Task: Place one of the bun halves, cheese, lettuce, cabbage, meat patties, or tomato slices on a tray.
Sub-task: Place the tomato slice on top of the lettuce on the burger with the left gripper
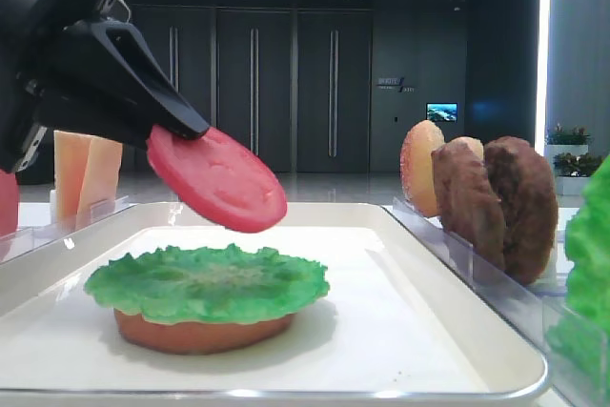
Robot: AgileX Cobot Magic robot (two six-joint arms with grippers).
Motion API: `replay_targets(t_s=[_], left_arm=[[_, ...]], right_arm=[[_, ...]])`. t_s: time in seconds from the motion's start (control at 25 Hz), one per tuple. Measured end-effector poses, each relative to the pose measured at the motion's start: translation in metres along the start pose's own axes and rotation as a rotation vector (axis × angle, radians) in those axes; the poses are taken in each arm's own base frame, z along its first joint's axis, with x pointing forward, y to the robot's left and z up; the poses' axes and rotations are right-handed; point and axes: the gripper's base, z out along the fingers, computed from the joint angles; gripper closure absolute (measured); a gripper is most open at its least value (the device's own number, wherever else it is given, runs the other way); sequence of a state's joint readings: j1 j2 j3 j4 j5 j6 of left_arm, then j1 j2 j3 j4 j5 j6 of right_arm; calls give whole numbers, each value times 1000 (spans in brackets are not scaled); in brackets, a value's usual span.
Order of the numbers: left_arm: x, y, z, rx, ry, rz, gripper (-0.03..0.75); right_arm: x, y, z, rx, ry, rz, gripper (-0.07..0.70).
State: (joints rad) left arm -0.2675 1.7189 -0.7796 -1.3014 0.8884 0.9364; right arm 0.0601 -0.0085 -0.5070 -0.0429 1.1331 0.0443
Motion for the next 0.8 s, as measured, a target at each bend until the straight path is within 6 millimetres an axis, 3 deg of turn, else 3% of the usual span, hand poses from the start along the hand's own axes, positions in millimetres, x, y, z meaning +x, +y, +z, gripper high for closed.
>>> replay_targets(t_s=[0.8], left_arm=[[-1,6,11,69,8,-15,651]], right_arm=[[0,0,0,0,0,0,358]])
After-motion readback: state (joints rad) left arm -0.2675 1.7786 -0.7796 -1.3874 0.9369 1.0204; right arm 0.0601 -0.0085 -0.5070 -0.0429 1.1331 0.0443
